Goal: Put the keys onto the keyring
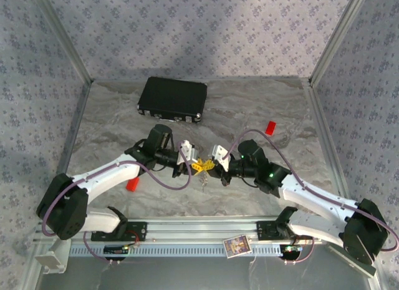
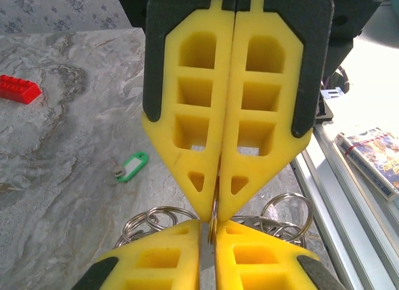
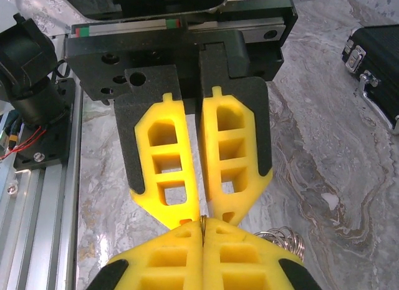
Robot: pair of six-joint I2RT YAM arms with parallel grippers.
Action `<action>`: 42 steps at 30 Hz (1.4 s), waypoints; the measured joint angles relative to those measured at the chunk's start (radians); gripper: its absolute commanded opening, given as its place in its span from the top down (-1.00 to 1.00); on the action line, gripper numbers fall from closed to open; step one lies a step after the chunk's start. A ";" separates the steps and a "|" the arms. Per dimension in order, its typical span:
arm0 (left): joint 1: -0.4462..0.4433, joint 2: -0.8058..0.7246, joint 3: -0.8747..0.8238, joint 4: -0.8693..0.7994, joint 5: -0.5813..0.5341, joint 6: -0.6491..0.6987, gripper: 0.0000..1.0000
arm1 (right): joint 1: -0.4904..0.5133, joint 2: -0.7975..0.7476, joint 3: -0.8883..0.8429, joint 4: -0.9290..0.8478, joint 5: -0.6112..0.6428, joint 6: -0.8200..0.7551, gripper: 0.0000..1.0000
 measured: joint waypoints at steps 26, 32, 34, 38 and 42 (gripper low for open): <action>-0.065 -0.128 0.039 0.011 -0.381 -0.410 1.00 | -0.010 -0.257 0.013 -0.064 0.229 0.016 -0.28; -0.103 -0.115 0.207 -0.181 -0.621 -0.642 1.00 | 0.042 -0.282 0.048 -0.095 0.243 0.009 0.04; -0.105 -0.101 0.272 -0.261 -0.685 -0.710 1.00 | 0.099 -0.261 0.051 -0.108 0.236 -0.011 0.16; -0.105 -0.097 0.333 -0.363 -0.750 -0.828 1.00 | 0.202 -0.193 0.046 -0.090 0.232 -0.046 0.35; -0.109 -0.096 0.341 -0.422 -0.777 -0.908 1.00 | 0.226 -0.156 0.027 -0.063 0.234 -0.058 0.50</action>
